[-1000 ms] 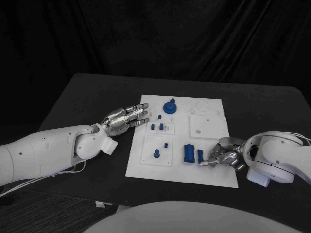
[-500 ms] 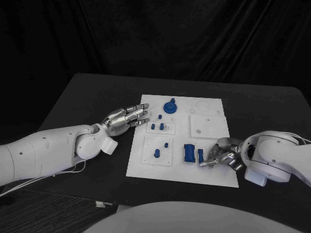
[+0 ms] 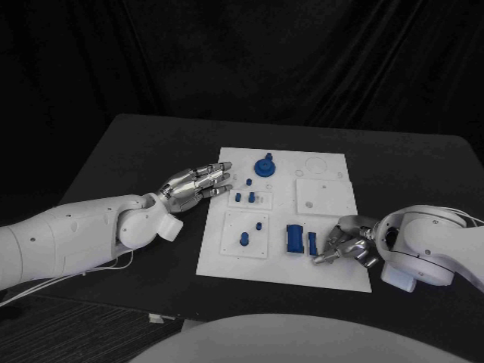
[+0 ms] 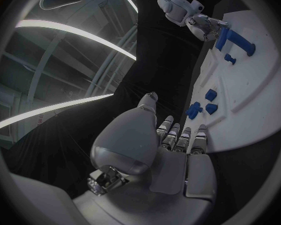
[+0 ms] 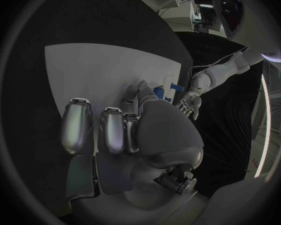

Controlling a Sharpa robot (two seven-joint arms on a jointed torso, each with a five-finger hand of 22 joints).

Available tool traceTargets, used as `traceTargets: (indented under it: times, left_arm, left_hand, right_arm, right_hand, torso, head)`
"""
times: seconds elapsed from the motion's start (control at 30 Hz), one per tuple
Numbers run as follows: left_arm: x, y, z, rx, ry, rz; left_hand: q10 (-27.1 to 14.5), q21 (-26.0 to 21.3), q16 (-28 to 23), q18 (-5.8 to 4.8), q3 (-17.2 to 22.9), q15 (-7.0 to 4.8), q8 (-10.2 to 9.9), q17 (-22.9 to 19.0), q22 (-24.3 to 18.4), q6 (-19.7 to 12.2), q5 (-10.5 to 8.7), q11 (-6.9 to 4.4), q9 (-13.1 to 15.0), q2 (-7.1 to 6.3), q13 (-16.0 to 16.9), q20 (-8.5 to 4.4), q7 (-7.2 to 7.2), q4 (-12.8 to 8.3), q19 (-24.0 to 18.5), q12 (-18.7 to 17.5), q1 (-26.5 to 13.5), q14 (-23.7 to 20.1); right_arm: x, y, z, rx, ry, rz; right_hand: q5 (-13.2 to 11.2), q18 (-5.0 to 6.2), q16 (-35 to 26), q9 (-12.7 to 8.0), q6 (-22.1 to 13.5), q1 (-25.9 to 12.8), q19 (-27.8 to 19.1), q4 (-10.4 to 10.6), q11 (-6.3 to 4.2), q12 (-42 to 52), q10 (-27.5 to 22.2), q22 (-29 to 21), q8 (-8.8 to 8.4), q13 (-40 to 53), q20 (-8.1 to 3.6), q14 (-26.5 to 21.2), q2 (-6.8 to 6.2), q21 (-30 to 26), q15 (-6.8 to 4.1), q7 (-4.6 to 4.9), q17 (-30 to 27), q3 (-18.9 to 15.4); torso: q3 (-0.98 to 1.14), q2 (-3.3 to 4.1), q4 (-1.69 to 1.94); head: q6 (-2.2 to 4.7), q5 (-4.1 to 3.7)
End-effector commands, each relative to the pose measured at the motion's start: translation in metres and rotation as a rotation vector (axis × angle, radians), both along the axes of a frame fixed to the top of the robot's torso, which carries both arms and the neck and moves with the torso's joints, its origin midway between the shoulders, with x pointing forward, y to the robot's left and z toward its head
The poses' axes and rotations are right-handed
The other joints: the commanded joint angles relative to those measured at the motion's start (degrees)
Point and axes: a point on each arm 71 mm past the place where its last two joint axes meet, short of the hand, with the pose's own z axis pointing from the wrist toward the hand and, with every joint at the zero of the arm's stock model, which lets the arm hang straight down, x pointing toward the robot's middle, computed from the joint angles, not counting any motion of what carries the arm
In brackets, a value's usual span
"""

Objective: Assemble the parts on the task board

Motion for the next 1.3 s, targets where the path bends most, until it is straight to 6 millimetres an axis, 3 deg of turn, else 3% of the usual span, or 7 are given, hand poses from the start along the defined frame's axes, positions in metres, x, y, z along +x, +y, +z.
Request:
traceTargets:
  times: [0.03,0.4,0.63,0.9,0.93,1.03,1.3]
  left_arm:
    - [-0.001,-0.001,0.001,-0.022,-0.007,0.0]
    - [-0.009,-0.001,0.01,-0.011,-0.124,0.006]
    - [-0.009,-0.001,0.015,-0.031,-0.177,0.028]
    - [-0.009,0.0,0.022,-0.056,-0.259,0.091]
    - [-0.009,0.0,0.023,-0.059,-0.271,0.101]
    - [-0.009,0.0,0.025,-0.065,-0.303,0.126]
    - [-0.01,0.001,0.028,-0.064,-0.34,0.159]
  left_hand:
    - [0.1,0.2,0.3,0.65,0.1,-0.31,0.5,0.1,0.0,0.2,0.43,0.36,0.1,0.44,0.1,-0.11,0.41,-0.5,0.3,0.5,-0.1,0.1]
    - [1.0,0.4,1.0,0.7,0.3,-0.44,1.8,0.2,0.4,2.7,2.3,1.02,0.4,-0.61,0.3,-0.01,1.3,-3.0,0.7,1.8,0.7,0.4]
    - [1.3,0.3,0.7,0.71,0.2,-0.8,2.1,0.1,0.0,3.5,1.66,1.15,0.4,-0.12,0.3,-0.36,1.46,-2.6,0.5,2.2,-0.1,0.2]
    - [1.6,0.0,0.1,0.68,-2.1,-2.62,2.8,0.0,-1.2,4.8,-4.9,0.26,0.4,-0.54,0.3,-2.56,0.53,3.9,-0.2,3.0,-1.6,-0.1]
    - [1.8,0.0,-0.1,0.67,-2.7,-3.21,3.0,-0.1,-1.5,5.4,-6.92,-0.21,0.5,-1.06,0.4,-3.24,0.21,6.3,-0.4,3.4,-1.1,-0.2]
    - [1.9,-0.2,-0.4,0.63,-3.3,-4.2,3.1,-0.2,-2.2,5.8,-9.28,-0.96,0.5,-1.47,0.4,-4.22,-0.33,7.5,-0.7,4.0,-0.8,-0.3]
    - [0.4,-0.5,-2.2,0.6,-4.1,-6.25,2.2,-0.6,-3.3,4.5,-10.59,-2.95,0.3,-1.6,0.2,-6.24,-2.06,7.5,-1.2,2.6,-1.0,-0.5]
  right_arm:
    - [-0.007,-0.003,-0.003,-0.013,0.03,0.023]
    - [-0.003,-0.013,0.028,0.15,0.063,0.028]
    - [0.029,-0.01,0.063,0.52,-0.11,-0.103]
    - [0.054,-0.019,0.089,0.869,-0.43,-0.259]
    - [0.055,-0.021,0.091,0.904,-0.464,-0.26]
    - [0.054,-0.025,0.09,1.001,-0.536,-0.275]
    - [0.051,-0.033,0.08,1.094,-0.616,-0.302]
  right_hand:
    - [-0.3,-0.66,-0.5,0.0,-0.4,0.4,0.2,-0.9,-0.26,0.2,6.1,10.0,-0.54,15.1,-0.24,2.7,-1.01,-0.6,-0.33,0.11,-0.5,-0.3]
    - [-2.2,-0.2,-0.9,0.0,-0.2,-3.3,-0.7,0.6,0.38,0.2,6.1,9.3,-1.01,15.1,0.26,2.6,-5.16,-3.2,0.23,0.8,-0.8,-4.6]
    - [0.2,3.65,-15.3,0.0,-1.3,-11.9,-9.4,11.2,1.23,-3.8,3.6,1.3,-1.93,11.3,1.45,-3.2,-1.04,-25.8,1.41,1.61,-23.3,-11.8]
    - [2.1,4.64,-54.1,-13.1,-6.7,-19.7,-26.4,13.1,10.04,-57.0,-27.7,-20.5,-12.32,-32.8,9.31,-21.5,6.0,-60.0,11.07,9.02,-52.1,-19.5]
    - [-1.4,2.46,-61.9,-17.9,-12.1,-19.0,-34.7,13.1,15.29,-66.7,-38.6,-25.5,-16.99,-39.6,12.61,-32.2,4.78,-66.9,16.23,12.28,-56.2,-19.7]
    - [-1.8,1.09,-68.2,-26.0,-16.8,-18.3,-45.6,13.5,19.48,-74.3,-45.7,-33.6,-22.28,-49.1,15.82,-42.2,2.07,-68.8,20.78,9.87,-60.9,-15.9]
    - [-0.6,2.95,-76.9,-40.8,-30.9,-16.2,-80.8,13.6,13.61,-79.9,-66.2,-67.0,-25.93,-61.0,16.16,-69.2,-1.75,-72.4,16.25,2.2,-66.4,-9.1]
  torso:
    - [0.03,0.02,-0.04]
    - [0.05,-0.03,-0.06]
    - [0.19,-0.3,0.16]
    - [0.56,-1.13,-0.66]
    - [0.55,-1.31,-0.81]
    - [0.57,-1.99,-1.09]
    - [0.71,-2.55,-1.5]
  head:
    - [0.0,0.16]
    - [0.0,-0.05]
    - [0.0,-0.63]
    - [0.0,-0.02]
    - [0.0,0.15]
    - [0.0,0.65]
    - [0.0,0.99]
